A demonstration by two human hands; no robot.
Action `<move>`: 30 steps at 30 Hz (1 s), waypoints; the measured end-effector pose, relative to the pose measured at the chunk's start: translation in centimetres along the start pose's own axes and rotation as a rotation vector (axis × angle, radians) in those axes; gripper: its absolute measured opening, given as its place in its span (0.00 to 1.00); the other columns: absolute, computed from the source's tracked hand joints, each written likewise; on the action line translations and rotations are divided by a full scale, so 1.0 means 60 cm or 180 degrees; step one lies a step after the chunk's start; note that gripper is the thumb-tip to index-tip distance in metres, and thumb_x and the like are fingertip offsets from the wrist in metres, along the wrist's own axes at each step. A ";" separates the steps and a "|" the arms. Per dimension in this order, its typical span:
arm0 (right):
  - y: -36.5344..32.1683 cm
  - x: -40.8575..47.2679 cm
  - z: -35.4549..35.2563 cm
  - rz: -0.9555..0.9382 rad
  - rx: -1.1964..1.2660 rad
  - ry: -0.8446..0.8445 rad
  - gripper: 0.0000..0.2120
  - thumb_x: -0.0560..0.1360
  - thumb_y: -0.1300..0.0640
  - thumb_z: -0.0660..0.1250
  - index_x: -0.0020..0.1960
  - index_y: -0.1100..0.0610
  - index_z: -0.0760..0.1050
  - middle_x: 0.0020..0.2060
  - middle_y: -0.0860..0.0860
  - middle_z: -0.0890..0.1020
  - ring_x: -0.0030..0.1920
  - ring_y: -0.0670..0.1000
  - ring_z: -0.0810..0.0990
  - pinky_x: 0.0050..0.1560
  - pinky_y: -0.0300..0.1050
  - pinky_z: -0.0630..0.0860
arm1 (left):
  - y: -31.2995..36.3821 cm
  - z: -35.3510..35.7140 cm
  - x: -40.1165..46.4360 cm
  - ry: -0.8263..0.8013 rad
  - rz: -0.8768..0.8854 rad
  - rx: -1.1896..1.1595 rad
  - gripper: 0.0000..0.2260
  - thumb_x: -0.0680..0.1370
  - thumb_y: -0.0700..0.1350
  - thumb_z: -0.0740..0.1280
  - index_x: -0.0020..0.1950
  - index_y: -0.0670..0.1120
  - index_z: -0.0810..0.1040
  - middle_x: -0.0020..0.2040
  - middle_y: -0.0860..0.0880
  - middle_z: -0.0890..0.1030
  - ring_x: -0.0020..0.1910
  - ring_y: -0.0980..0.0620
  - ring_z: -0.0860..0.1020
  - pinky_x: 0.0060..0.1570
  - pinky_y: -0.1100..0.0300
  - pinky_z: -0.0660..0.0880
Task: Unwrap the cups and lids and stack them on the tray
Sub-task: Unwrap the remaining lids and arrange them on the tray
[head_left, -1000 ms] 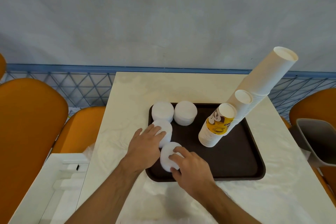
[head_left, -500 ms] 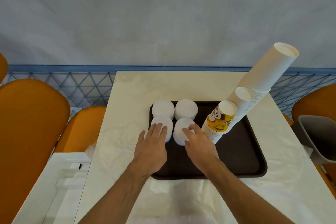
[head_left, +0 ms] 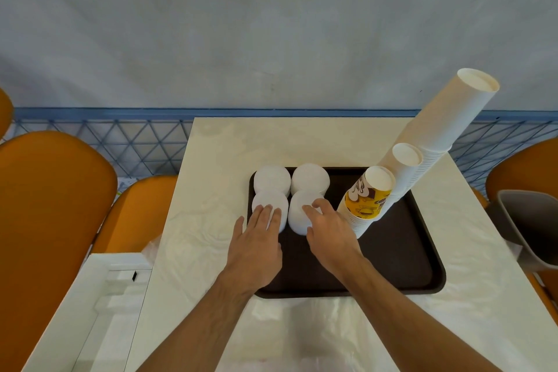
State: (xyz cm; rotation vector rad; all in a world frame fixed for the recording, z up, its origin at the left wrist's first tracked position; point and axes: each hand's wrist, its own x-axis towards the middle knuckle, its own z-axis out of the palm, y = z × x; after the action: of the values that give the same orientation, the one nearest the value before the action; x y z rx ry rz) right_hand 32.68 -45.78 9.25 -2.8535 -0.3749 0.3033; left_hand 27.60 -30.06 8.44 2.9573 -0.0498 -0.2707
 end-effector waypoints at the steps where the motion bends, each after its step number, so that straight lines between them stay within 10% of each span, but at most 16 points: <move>1: 0.001 0.000 0.000 0.0002 0.0004 -0.0002 0.27 0.81 0.59 0.67 0.77 0.50 0.65 0.77 0.51 0.63 0.67 0.54 0.75 0.66 0.48 0.77 | 0.001 0.001 -0.001 0.0005 -0.0011 -0.0022 0.29 0.84 0.51 0.56 0.81 0.50 0.46 0.82 0.49 0.48 0.81 0.48 0.46 0.77 0.48 0.48; 21: 0.011 -0.020 -0.007 -0.0124 0.0471 0.0208 0.26 0.79 0.61 0.68 0.75 0.49 0.68 0.76 0.51 0.65 0.67 0.55 0.75 0.65 0.48 0.78 | 0.013 -0.011 -0.019 0.0170 0.0052 -0.0301 0.29 0.84 0.51 0.57 0.81 0.50 0.47 0.82 0.49 0.47 0.81 0.49 0.46 0.77 0.51 0.46; 30: 0.064 -0.129 -0.029 -0.0441 0.0671 0.0061 0.15 0.80 0.62 0.65 0.65 0.52 0.79 0.62 0.47 0.80 0.61 0.48 0.78 0.65 0.41 0.74 | 0.072 -0.030 -0.081 0.0849 0.0570 -0.1001 0.14 0.77 0.41 0.67 0.63 0.49 0.79 0.61 0.51 0.78 0.63 0.52 0.74 0.64 0.53 0.70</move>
State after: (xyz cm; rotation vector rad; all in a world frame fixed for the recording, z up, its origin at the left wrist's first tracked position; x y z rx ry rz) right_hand 26.67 -51.92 11.21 -2.6078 -0.5026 0.2715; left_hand 23.08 -33.80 11.80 2.6274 -0.2150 0.1300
